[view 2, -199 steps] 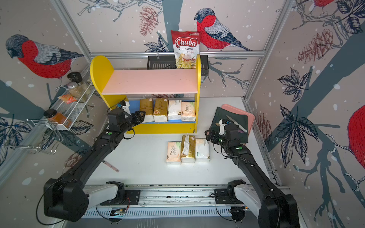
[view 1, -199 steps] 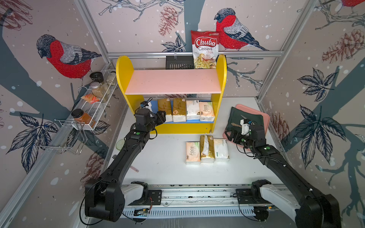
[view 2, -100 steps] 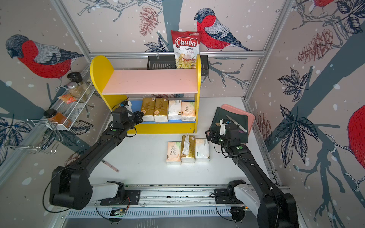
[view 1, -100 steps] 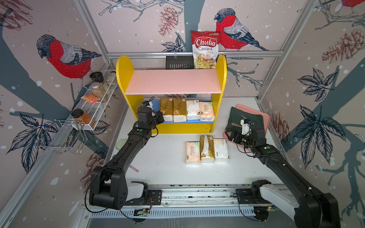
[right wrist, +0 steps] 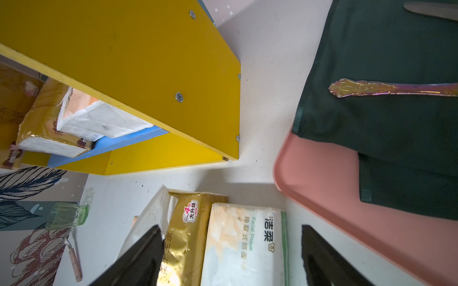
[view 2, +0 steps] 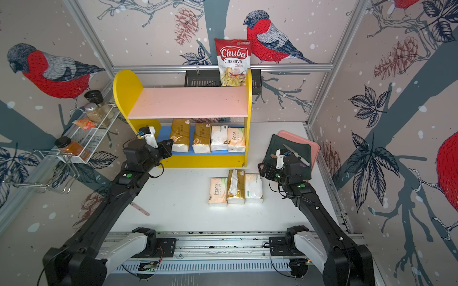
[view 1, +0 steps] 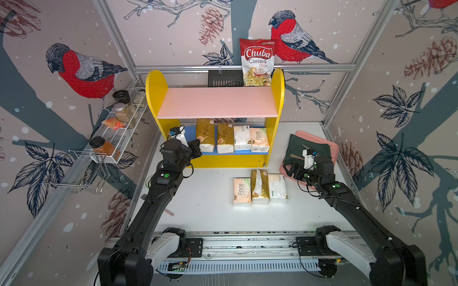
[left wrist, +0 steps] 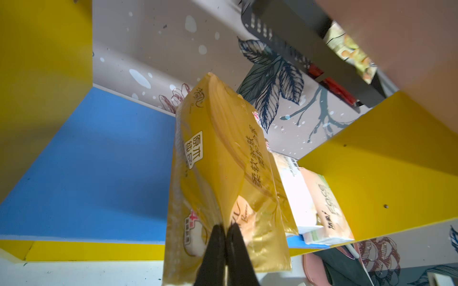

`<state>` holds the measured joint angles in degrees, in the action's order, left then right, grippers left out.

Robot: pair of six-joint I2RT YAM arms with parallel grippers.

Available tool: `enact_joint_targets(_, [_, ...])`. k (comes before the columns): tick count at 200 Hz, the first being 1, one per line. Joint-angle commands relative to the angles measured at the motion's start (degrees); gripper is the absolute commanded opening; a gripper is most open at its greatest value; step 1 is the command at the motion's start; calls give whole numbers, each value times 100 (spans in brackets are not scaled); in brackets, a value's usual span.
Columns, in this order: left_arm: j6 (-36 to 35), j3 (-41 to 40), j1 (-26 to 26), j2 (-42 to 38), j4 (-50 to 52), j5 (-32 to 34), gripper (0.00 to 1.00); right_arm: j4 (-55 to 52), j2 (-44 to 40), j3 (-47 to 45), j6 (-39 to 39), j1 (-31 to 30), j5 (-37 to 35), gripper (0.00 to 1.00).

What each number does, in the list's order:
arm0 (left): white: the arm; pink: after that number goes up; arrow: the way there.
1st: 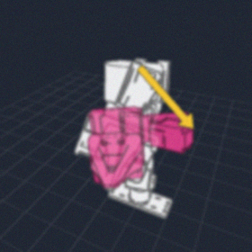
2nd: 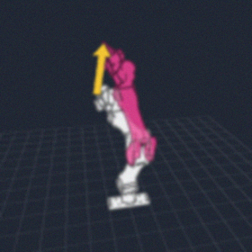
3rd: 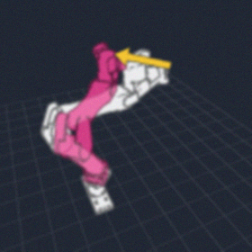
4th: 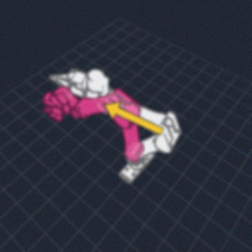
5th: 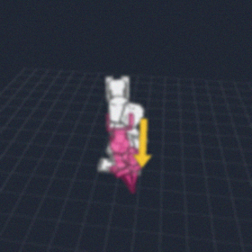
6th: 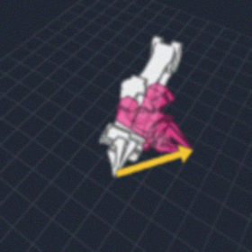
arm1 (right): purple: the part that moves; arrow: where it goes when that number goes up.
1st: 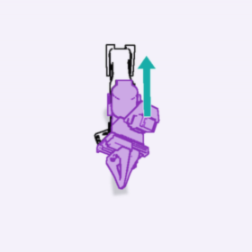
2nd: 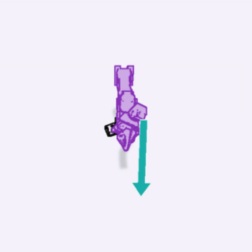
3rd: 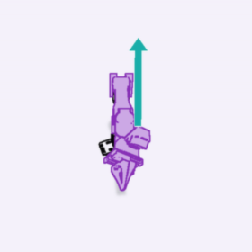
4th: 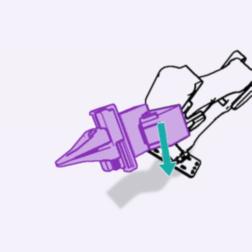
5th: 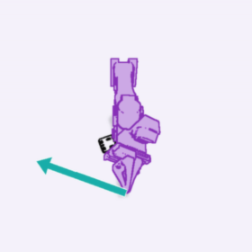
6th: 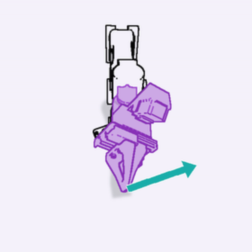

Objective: Remove the tissue boxes from the shelf
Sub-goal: Pick up a box of tissues from the shelf, then place the box of tissues at the center of the board.

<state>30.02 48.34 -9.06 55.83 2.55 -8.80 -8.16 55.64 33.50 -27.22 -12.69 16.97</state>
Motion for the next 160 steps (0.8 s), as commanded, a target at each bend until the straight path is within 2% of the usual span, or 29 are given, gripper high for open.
enact_joint_targets(1, [174,-395,18,-656,365,-269,0,176,8,-51,-89,7,111,88])
enact_joint_targets(30, [787,-1251,-182,-1830,689,-370,0,318,81,-76,-177,-19,225,88])
enact_joint_targets(75, [1898,-2478,-999,-3330,703,-184,0,331,110,-89,-161,-50,206,87])
enact_joint_targets(117, [2273,-3074,-1417,-3843,860,43,0,341,113,-128,-169,-61,195,88])
enact_joint_targets(160, [2678,-3661,-1675,-3920,580,-5,0,373,144,-159,-169,-74,175,88])
